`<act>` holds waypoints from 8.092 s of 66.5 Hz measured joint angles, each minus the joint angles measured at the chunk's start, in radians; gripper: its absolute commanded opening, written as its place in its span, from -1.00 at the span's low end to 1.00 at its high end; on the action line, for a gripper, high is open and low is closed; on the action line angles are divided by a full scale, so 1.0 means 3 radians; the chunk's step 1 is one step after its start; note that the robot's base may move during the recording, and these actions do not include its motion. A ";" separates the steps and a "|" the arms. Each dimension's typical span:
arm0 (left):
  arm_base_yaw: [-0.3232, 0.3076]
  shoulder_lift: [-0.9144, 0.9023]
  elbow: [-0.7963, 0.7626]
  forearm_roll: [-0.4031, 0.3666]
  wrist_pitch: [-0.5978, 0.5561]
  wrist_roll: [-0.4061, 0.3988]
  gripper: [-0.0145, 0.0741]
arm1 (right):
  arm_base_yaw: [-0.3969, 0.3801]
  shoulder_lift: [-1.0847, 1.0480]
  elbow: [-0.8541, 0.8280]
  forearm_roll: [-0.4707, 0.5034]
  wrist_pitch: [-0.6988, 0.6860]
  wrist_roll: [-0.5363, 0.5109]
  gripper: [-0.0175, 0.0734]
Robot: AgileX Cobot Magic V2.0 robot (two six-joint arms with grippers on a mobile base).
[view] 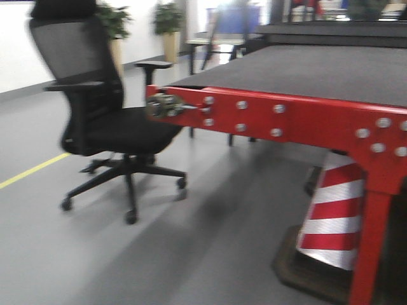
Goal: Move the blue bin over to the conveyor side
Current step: 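Drive up to the red-framed conveyor holding the bin with both grippers, then lower the blue bin onto the grey conveyor belt with both grippers, then open both grippers and release the blue bin's walls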
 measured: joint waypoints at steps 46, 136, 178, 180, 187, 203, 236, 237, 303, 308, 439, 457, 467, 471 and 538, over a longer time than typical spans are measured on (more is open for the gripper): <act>-0.0008 0.0000 0.0000 0.0000 0.0000 0.0000 -0.71 | 0.0000 0.0000 0.0000 0.0000 -0.0007 0.0000 -0.79; -0.0008 0.0000 0.0000 0.0024 0.0000 0.0000 -0.71 | 0.0000 0.0000 0.0000 0.0000 -0.0007 0.0000 -0.79; -0.0008 0.0000 0.0000 0.0024 0.0000 0.0000 -0.71 | 0.0000 0.0000 0.0000 0.0000 -0.0007 0.0000 -0.79; -0.0008 0.0000 0.0000 0.0024 0.0000 0.0000 -0.71 | 0.0000 0.0000 0.0000 0.0000 -0.0007 0.0000 -0.79; -0.0008 0.0000 0.0000 0.0024 0.0000 0.0000 -0.71 | 0.0000 0.0000 0.0000 0.0000 -0.0007 0.0000 -0.79; -0.0008 0.0000 0.0000 0.0024 0.0000 0.0000 -0.71 | 0.0000 0.0000 0.0000 0.0000 -0.0007 0.0000 -0.79; -0.0008 0.0000 0.0000 0.0024 0.0000 0.0000 -0.71 | 0.0000 0.0000 0.0000 0.0000 -0.0007 0.0000 -0.79; -0.0008 0.0000 0.0000 0.0024 0.0000 0.0000 -0.71 | 0.0000 0.0000 0.0000 0.0000 -0.0007 0.0000 -0.79; -0.0008 0.0612 -0.0006 0.0000 -0.0139 0.0026 -0.71 | 0.0000 0.0390 -0.0003 -0.0118 -0.0269 0.0000 -0.79; -0.0008 0.0783 0.0001 0.0018 -0.0181 0.0026 -0.71 | 0.0000 0.0604 -0.0003 -0.0137 -0.0282 0.0000 -0.79; -0.0006 -0.0982 0.2363 0.0000 -0.1943 0.0115 -0.72 | 0.0002 0.0010 0.1429 -0.0525 -0.1001 -0.0178 -0.81; -0.0006 -0.1834 0.3407 0.0000 -0.2351 0.0115 -0.69 | 0.0002 -0.1163 0.2903 -0.0544 -0.2029 -0.0178 -0.81; -0.0006 -0.2344 0.3778 0.0000 -0.2507 0.0115 -0.69 | 0.0002 -0.1826 0.3523 -0.0544 -0.2355 -0.0178 -0.81; -0.0006 -0.2552 0.3883 0.0000 -0.2560 0.0115 -0.69 | 0.0002 -0.2119 0.3723 -0.0547 -0.2444 -0.0178 -0.81; -0.0006 -0.3317 0.4097 0.0000 -0.2648 0.0115 -0.69 | 0.0002 -0.3442 0.4141 -0.0572 -0.2945 -0.0180 -0.81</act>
